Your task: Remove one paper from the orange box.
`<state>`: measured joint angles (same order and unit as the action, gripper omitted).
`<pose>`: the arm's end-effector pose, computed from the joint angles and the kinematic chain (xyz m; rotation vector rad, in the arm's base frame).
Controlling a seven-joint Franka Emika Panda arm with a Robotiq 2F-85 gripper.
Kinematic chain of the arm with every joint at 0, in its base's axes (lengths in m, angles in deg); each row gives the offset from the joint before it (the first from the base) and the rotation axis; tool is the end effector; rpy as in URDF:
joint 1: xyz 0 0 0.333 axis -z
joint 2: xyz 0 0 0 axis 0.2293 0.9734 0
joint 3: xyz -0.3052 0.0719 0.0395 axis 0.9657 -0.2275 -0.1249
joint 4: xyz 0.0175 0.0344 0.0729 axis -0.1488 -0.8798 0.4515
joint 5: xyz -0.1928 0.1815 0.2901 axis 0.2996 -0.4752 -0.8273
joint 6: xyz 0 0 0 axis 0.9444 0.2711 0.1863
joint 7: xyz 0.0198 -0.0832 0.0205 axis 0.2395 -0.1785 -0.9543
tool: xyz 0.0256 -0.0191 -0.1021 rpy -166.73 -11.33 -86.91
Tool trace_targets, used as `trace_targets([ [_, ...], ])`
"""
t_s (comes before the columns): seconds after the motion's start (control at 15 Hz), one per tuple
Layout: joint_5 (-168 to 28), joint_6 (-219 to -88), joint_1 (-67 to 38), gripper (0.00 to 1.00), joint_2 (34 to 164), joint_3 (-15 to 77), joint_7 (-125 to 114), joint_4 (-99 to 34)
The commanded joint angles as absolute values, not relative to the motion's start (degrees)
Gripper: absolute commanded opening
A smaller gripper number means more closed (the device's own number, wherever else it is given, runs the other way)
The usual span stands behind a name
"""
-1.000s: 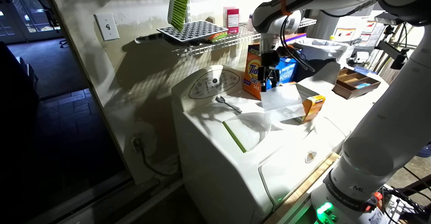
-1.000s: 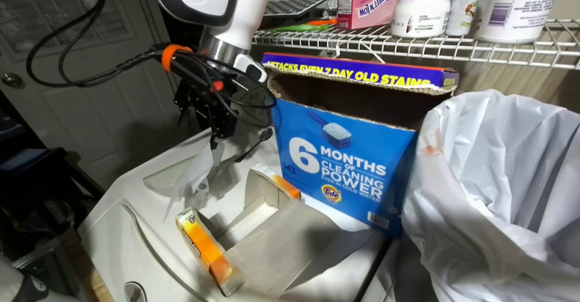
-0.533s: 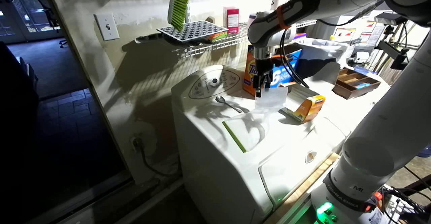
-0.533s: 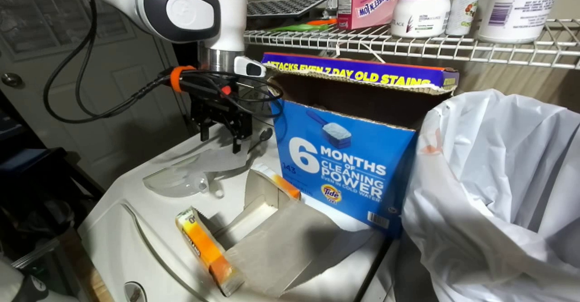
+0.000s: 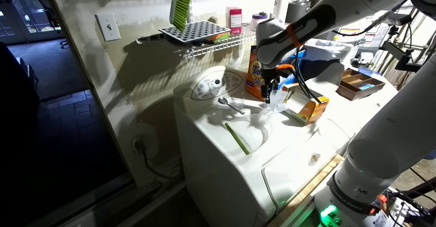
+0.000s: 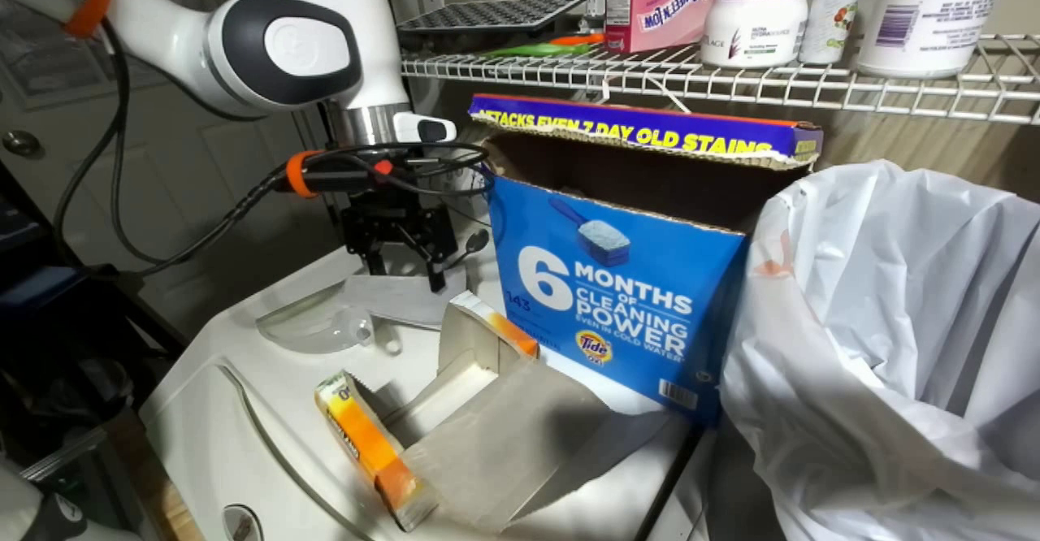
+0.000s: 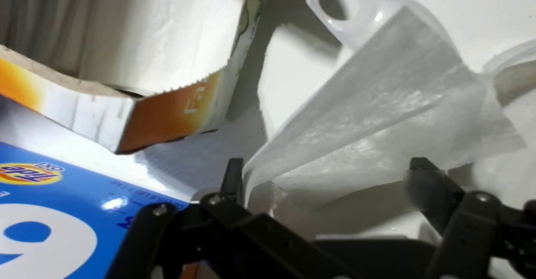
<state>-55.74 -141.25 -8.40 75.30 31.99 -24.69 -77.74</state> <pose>0.4521 -0.0908 0.3557 2.9090 0.3799 -0.2648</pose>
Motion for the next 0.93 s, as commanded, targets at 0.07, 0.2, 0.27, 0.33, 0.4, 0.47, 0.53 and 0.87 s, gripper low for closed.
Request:
trace_targets([
  [0.07,-39.9,-148.1,-7.7,1.00,70.7,29.9,-13.1,-83.9],
  [0.2,-33.3,-150.1,-7.3,1.00,69.7,29.2,-8.3,-85.4],
  [0.27,-31.0,-150.7,-7.3,1.00,69.3,29.0,-6.1,-86.0],
  [0.33,-30.1,-150.6,-7.5,1.00,68.8,28.9,-4.6,-86.3],
  [0.4,-29.5,-150.7,-7.6,1.00,68.5,29.0,-3.6,-86.5],
  [0.47,-29.0,-150.7,-7.6,1.00,68.2,29.0,-2.5,-86.6],
  [0.53,-28.9,-151.2,-7.6,1.00,67.8,29.1,-1.5,-86.8],
  [0.87,-33.9,-151.6,-8.1,1.00,65.3,29.8,-0.9,-86.1],
])
